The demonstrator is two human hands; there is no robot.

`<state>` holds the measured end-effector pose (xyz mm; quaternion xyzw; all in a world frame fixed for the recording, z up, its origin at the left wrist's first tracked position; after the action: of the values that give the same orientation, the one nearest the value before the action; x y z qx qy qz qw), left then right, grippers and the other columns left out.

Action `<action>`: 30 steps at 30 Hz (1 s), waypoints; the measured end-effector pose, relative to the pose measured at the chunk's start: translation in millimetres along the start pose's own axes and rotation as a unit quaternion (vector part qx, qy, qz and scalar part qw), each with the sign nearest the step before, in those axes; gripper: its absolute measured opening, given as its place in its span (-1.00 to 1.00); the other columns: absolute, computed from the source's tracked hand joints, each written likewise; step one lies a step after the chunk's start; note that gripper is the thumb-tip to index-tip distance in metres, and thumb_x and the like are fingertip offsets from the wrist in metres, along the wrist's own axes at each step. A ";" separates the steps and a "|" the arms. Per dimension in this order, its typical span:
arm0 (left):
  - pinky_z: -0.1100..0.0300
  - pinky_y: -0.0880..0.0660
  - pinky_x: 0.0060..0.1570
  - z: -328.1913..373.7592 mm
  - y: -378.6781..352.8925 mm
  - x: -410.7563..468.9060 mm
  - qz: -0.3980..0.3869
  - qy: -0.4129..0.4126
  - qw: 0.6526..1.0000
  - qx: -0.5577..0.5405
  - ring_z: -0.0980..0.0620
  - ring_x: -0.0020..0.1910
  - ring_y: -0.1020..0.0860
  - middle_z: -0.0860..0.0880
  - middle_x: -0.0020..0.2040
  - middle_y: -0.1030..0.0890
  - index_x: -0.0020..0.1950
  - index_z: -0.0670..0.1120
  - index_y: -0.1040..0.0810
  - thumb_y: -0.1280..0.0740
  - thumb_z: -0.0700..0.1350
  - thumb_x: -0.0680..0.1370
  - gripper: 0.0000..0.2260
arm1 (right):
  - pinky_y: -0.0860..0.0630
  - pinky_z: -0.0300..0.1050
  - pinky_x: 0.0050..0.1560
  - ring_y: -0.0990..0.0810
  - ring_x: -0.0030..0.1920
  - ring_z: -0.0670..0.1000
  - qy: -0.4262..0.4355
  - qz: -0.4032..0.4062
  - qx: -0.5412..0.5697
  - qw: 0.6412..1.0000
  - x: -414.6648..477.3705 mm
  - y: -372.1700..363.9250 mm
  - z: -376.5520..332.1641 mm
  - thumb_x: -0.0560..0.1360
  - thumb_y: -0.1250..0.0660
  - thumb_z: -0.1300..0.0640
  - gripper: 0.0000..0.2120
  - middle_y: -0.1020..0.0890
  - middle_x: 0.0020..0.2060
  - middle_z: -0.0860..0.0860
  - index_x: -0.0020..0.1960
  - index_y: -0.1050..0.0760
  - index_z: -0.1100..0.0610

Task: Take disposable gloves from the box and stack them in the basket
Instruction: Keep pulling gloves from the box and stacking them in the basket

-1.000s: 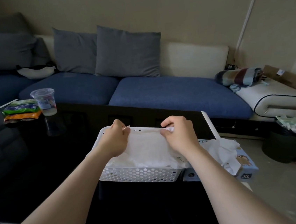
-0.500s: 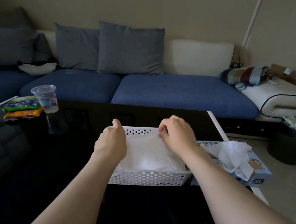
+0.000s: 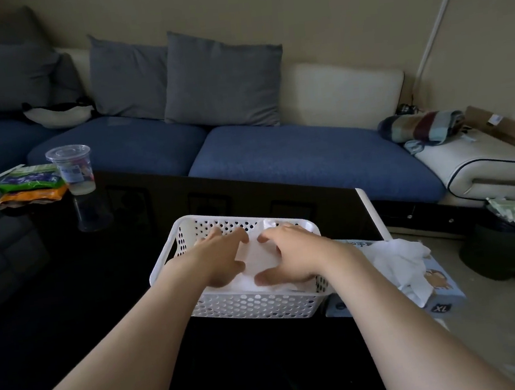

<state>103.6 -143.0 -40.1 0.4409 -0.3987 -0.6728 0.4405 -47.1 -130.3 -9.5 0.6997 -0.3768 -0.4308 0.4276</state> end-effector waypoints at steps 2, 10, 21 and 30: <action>-0.20 -0.41 0.39 0.6 -0.5 0.6 -0.006 0.001 1.000 -0.006 -0.25 0.41 -0.43 -0.14 0.51 -0.28 0.59 0.28 -0.15 -0.29 0.06 0.69 -0.48 | -0.54 0.06 0.29 -0.47 0.37 0.07 -0.011 -0.026 -0.009 1.000 -1.3 -6.1 4.2 0.46 -0.55 -0.27 -0.11 -0.40 0.50 -0.01 0.65 -0.24 -0.04; -0.35 -0.19 0.53 -5.1 -15.0 4.4 -0.077 0.032 0.996 0.018 -0.32 0.65 -0.10 -0.15 0.71 0.11 0.61 0.45 0.13 -0.23 0.33 0.63 -0.32 | -0.59 0.03 0.17 -0.57 0.19 0.10 -0.020 -0.071 -0.019 0.997 -7.7 -9.9 -2.9 0.55 -0.53 -0.05 -0.30 -0.53 0.31 0.05 0.59 -0.31 0.02; -0.15 -0.40 0.34 30.3 12.1 2.8 0.082 -0.017 0.997 0.006 -0.19 0.37 -0.34 -0.15 0.36 -0.46 0.45 0.08 -0.25 -0.24 0.05 0.67 -0.63 | -0.38 -0.04 -0.33 -0.50 -0.31 0.00 -0.015 0.172 0.053 0.984 -35.2 38.2 2.6 0.76 -0.10 -0.06 -0.66 -0.60 -0.13 0.04 0.00 -0.53 0.08; 0.08 -0.62 -0.05 88.0 22.6 -12.8 0.169 -0.116 0.977 -0.066 0.07 -0.07 -0.61 0.03 0.12 -0.63 0.26 0.03 -0.57 -0.26 -0.04 0.68 -0.81 | -0.52 0.09 0.21 -0.59 0.13 0.22 -0.211 0.250 -0.004 0.945 -93.7 63.4 79.3 0.59 -0.37 0.17 -0.88 -0.61 -0.03 0.06 0.12 -0.59 0.05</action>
<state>28.8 -124.5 9.7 0.2563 -0.4707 -0.6595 0.5271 -162.9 -90.3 54.4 0.4746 -0.6193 -0.4492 0.4352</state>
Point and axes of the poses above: each hand's wrist, its own x-axis towards the middle knuckle, its own y-axis out of the back of the hand, z = x × y, the point moved 7 cm from there along x, towards the middle knuckle
